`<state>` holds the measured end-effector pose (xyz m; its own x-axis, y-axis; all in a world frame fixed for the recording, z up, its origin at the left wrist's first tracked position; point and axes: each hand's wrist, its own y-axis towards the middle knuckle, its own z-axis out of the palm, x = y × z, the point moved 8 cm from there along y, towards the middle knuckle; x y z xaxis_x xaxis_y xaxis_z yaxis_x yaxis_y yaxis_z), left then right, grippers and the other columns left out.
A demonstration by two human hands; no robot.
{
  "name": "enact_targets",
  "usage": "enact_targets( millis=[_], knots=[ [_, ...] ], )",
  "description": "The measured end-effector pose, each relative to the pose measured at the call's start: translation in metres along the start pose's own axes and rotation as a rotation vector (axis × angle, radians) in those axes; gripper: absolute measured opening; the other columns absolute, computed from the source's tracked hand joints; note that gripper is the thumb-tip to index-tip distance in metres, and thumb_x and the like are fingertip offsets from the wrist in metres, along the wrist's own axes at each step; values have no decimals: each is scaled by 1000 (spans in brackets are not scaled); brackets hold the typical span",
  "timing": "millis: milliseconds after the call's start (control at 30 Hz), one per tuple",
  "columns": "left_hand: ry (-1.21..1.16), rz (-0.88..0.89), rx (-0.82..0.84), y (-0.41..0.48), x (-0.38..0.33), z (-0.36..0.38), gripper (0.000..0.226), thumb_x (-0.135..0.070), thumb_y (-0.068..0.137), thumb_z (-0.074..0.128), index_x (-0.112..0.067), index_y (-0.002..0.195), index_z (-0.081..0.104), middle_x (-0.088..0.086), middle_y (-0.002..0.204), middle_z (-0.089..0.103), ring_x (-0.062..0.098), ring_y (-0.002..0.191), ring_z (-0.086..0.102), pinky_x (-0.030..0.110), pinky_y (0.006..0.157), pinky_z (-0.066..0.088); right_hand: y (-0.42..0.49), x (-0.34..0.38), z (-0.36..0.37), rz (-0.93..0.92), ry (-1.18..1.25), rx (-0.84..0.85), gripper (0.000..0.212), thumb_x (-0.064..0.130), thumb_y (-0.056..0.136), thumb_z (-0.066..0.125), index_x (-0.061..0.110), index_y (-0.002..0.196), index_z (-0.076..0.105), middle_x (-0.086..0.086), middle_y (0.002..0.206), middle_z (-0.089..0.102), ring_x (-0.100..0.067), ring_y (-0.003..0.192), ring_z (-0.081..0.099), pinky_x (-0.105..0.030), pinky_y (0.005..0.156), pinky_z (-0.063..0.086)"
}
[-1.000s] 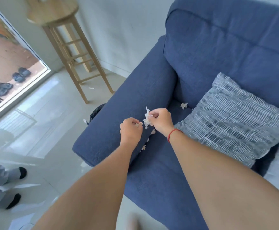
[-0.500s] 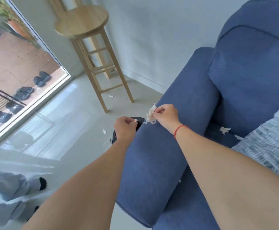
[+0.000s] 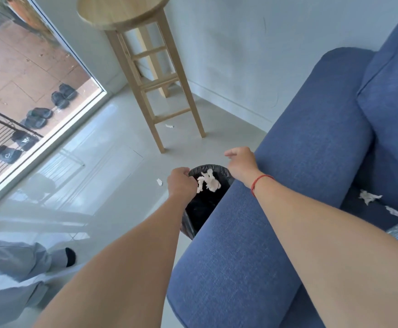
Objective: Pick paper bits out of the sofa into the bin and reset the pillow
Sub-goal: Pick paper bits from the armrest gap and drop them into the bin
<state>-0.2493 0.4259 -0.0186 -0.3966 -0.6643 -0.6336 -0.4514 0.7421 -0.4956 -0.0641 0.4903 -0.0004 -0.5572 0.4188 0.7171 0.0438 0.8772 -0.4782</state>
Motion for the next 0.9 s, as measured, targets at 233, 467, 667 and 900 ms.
enact_targets(
  millis=[233, 467, 667, 900],
  knots=[
    [211, 103, 44, -24, -27, 17, 35, -9, 90, 43, -22, 57, 42, 1, 63, 51, 18, 55, 46, 26, 57, 39, -12, -6, -27, -51, -24, -21, 47, -12, 90, 43, 6, 130, 59, -12, 138, 56, -25, 127, 55, -23, 92, 44],
    [267, 214, 114, -82, -95, 58, 45, -26, 93, 47, -15, 137, 49, 6, 137, 55, 26, 115, 59, 30, 88, 45, -44, -21, -104, -125, -85, -131, 37, 5, 94, 45, 12, 127, 61, -7, 139, 55, -23, 126, 52, -29, 99, 43],
    [229, 346, 156, -172, -148, 118, 21, -22, 92, 45, -20, 100, 65, 3, 103, 67, 36, 84, 62, 42, 72, 54, -88, -97, -203, -42, -132, -201, 35, 13, 92, 51, 12, 125, 63, -11, 131, 61, -30, 120, 57, -38, 103, 46],
    [283, 196, 316, -260, -101, 211, 34, -16, 85, 47, -14, 53, 34, -1, 60, 40, 24, 58, 35, 27, 60, 39, -134, -191, -237, -8, -131, -158, 35, 14, 90, 49, 12, 120, 66, -11, 124, 67, -29, 117, 60, -33, 102, 47]
  ],
)
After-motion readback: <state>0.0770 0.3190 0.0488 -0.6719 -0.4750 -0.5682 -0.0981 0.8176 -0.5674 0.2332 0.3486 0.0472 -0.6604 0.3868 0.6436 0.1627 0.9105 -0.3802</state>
